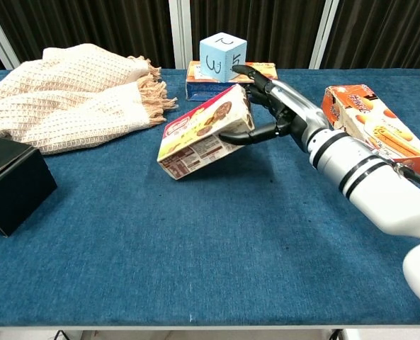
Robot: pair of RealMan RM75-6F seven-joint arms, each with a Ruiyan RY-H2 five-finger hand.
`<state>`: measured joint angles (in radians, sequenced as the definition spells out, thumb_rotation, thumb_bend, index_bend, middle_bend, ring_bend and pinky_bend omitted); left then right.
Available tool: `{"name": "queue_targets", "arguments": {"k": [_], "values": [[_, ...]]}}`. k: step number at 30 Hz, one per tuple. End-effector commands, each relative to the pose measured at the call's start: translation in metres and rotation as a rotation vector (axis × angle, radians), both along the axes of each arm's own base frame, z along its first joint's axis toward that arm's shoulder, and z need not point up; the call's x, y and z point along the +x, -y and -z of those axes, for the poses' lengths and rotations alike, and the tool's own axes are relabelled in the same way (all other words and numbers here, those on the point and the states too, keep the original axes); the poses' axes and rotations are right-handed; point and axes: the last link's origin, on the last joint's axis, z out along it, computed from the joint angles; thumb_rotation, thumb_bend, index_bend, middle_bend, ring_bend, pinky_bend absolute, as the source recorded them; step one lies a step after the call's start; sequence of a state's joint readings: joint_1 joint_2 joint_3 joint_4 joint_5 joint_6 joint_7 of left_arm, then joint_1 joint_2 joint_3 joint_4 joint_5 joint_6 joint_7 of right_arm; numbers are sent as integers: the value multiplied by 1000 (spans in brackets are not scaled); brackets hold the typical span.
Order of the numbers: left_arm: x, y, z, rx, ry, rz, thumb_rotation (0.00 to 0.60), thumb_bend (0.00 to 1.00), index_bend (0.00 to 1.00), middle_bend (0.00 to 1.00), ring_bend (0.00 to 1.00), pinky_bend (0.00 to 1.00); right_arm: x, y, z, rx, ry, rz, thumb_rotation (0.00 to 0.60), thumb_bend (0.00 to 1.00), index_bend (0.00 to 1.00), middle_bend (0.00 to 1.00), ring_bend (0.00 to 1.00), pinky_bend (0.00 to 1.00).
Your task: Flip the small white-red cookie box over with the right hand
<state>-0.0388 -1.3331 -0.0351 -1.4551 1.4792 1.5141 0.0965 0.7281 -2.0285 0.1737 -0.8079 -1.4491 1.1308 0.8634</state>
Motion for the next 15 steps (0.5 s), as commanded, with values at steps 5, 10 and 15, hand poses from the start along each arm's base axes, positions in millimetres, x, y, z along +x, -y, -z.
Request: {"name": "queue_targets", "arguments": {"k": [5,10,15], "values": [[1,-2,2,-2,4,9,600,0,90,57,0,0,-30,-15,-16,60,-191,-7,600,268,0,0,0,0],[2,-4,2,-2,6,16,600,0,90,57,0,0,-38,-22,-53,23,-259,-8,600,268,0,0,0,0],[2,-5,0,5,8,20,600,0,90,57,0,0,-58,-30,-129,-172,-442,7,600,268,0,0,0,0]]}}
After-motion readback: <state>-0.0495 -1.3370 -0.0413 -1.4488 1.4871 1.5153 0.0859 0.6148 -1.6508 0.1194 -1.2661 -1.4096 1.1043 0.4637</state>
